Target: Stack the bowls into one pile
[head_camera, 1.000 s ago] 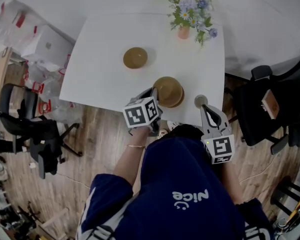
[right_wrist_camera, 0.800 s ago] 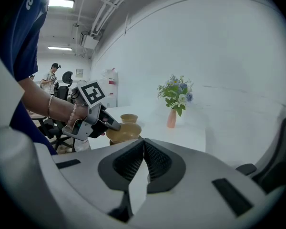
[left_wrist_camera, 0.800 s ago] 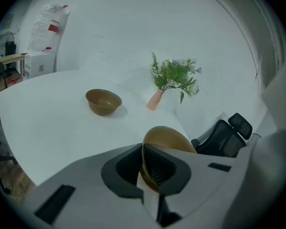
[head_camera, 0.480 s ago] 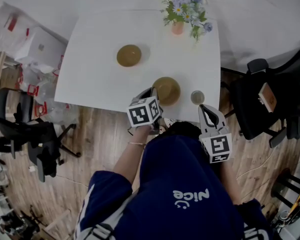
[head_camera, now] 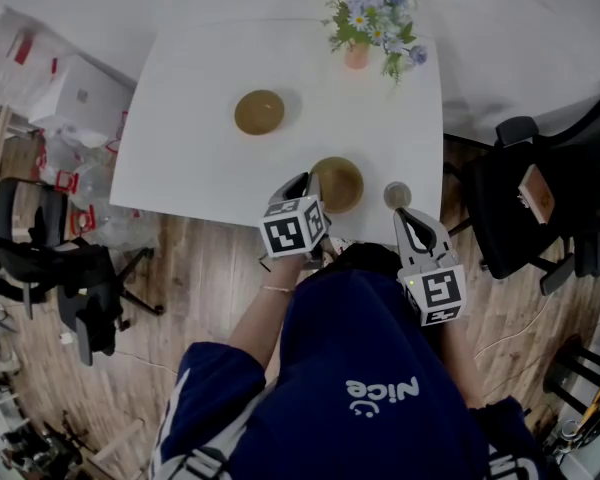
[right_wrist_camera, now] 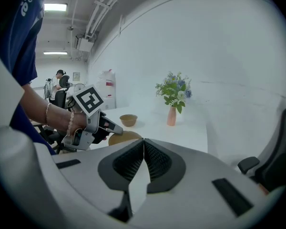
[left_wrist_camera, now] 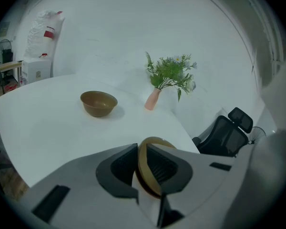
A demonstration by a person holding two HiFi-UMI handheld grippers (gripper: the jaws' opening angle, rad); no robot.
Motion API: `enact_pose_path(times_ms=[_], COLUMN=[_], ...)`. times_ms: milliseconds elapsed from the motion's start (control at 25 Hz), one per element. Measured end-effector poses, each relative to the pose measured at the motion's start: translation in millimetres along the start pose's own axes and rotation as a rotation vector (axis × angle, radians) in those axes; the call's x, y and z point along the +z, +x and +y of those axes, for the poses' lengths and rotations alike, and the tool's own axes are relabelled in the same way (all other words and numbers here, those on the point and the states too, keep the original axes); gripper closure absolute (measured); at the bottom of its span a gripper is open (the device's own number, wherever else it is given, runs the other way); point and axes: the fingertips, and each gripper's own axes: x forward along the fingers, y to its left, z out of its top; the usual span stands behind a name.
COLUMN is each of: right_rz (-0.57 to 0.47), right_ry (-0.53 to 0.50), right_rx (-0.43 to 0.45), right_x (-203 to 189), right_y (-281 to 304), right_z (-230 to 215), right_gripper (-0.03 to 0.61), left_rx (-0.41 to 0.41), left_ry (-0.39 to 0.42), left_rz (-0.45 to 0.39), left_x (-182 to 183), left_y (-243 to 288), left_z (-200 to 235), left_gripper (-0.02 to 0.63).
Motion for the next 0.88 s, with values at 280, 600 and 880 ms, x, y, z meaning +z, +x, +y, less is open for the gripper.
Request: enact_pose_path(times_ms=[280,600,880], right_rz=[-0.005,-0.004,-0.013], right_ry=[0.001,-0.001,-0.018], right_rx=[0.010,0.038,0.080], right_x=[4,8,17], right_y=[6,21,39], right_z=[0,2,5], right_gripper=[0.555,0.555,0.555], left_rx=[-0.038,0.022,0.107], left_ry=[-0.009,-0.040,-0.101], left_rz=[-0.026,-0.133,-0.199], left_x=[13,46,78], left_y=[-5,-27,-38], left_z=[-2,26,73], left_gripper=[0.477,0.477,0.477])
